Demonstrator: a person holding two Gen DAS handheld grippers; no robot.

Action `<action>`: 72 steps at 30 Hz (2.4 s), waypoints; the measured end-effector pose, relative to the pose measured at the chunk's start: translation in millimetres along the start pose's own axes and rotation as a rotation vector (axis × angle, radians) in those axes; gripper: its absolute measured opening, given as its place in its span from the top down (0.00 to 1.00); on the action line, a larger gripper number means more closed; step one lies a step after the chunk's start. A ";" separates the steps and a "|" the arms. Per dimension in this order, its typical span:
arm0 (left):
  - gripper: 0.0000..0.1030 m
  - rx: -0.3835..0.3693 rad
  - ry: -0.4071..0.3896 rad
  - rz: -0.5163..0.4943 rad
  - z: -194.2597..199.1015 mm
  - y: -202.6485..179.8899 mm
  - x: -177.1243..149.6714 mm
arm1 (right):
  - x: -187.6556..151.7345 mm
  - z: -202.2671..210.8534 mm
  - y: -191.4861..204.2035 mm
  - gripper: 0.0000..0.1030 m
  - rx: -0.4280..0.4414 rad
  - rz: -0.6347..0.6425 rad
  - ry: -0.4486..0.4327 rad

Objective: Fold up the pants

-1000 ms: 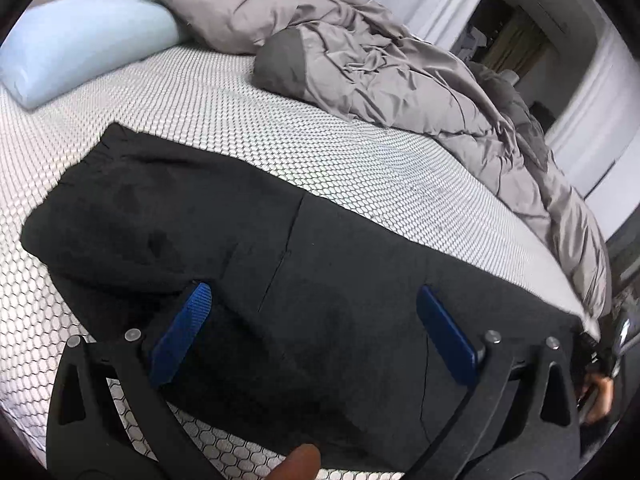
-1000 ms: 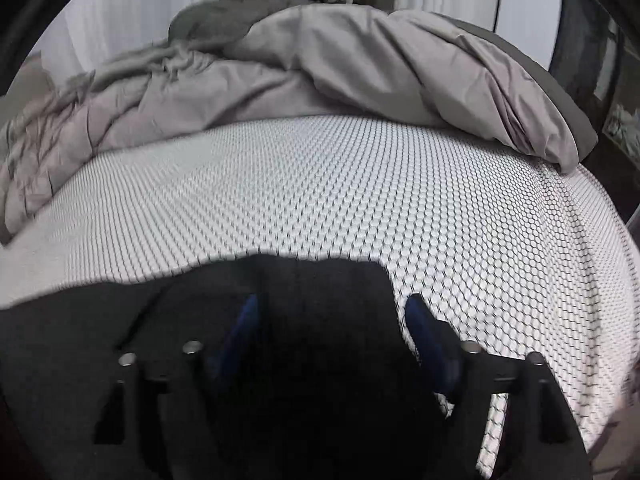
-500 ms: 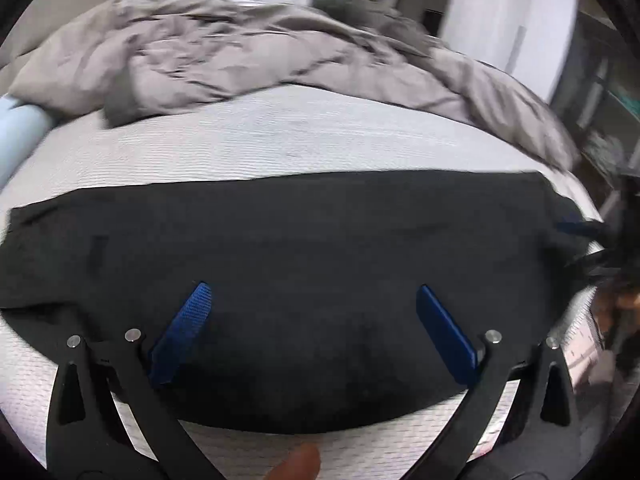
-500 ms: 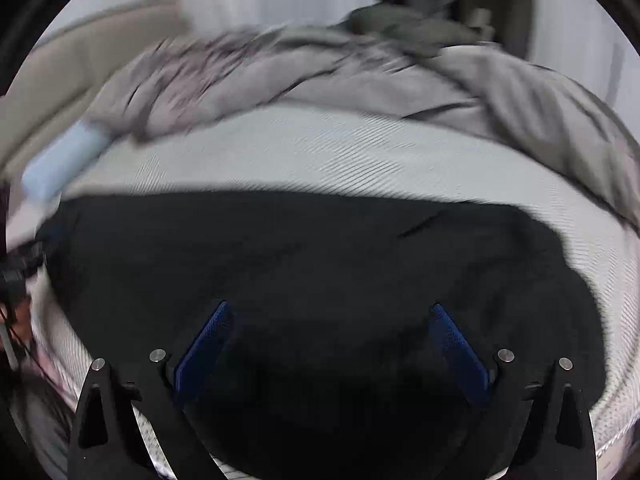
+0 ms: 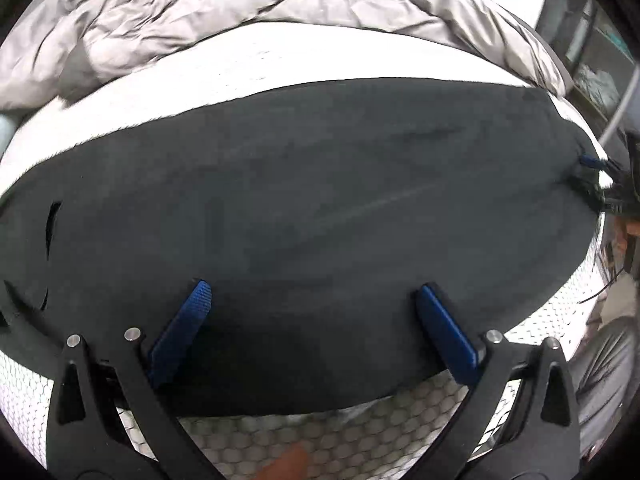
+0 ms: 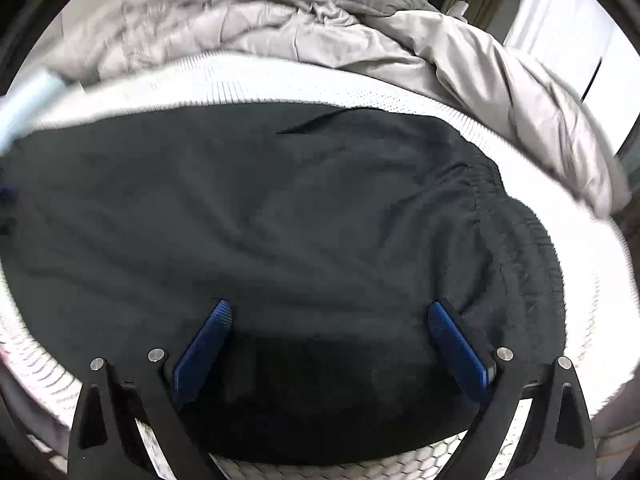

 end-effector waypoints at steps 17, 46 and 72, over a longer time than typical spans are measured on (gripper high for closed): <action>0.01 0.026 0.046 0.028 -40.5 -35.0 51.3 | 72.7 -32.3 107.3 0.02 0.037 0.214 0.014; 0.01 0.029 0.083 -0.024 -61.9 0.9 98.6 | 82.1 -72.6 -36.2 0.00 -0.270 -0.219 0.091; 0.00 0.166 0.026 0.130 -71.1 11.9 111.4 | 114.1 -83.6 -23.8 0.00 -0.358 -0.194 0.125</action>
Point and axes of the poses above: each gripper's, at about its wrist camera, not at the fingertips, and z roughly against the way its jaws point, y to its left, x to its top, the point moved 3 cm from there along -z, roughly the way its jaws point, and after that the axes turned 10 degrees about z, right-handed, at the moved point
